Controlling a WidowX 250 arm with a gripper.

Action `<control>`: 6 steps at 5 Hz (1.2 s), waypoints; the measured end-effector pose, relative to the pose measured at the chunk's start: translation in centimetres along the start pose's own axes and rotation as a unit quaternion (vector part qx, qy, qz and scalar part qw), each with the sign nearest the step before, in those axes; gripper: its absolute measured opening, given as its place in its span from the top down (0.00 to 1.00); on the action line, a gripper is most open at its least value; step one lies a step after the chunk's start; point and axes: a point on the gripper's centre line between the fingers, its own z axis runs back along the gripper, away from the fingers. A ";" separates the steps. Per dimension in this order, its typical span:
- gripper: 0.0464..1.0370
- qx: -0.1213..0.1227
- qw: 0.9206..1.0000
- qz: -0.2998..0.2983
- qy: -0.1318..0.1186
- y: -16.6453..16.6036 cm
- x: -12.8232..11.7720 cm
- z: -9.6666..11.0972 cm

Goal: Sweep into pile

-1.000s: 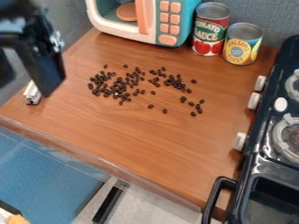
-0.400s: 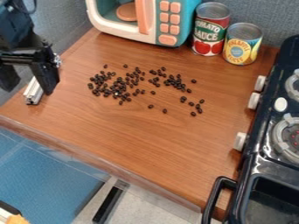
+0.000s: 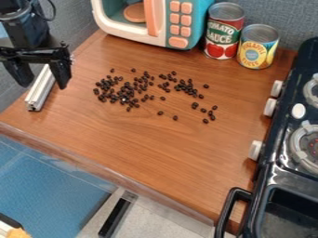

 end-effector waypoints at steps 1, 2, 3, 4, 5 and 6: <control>0.04 0.011 1.000 0.018 0.007 1.8 1.9 -1.6; 0.04 0.029 0.999 0.033 0.005 3.6 3.1 -2.6; 0.04 0.035 0.998 0.047 0.015 5.1 3.9 -4.0; 0.04 0.030 0.998 0.054 0.026 5.7 4.2 -5.3; 0.04 0.033 0.997 0.060 0.025 5.8 4.2 -5.9; 0.04 0.032 0.997 0.064 0.027 5.8 4.2 -6.5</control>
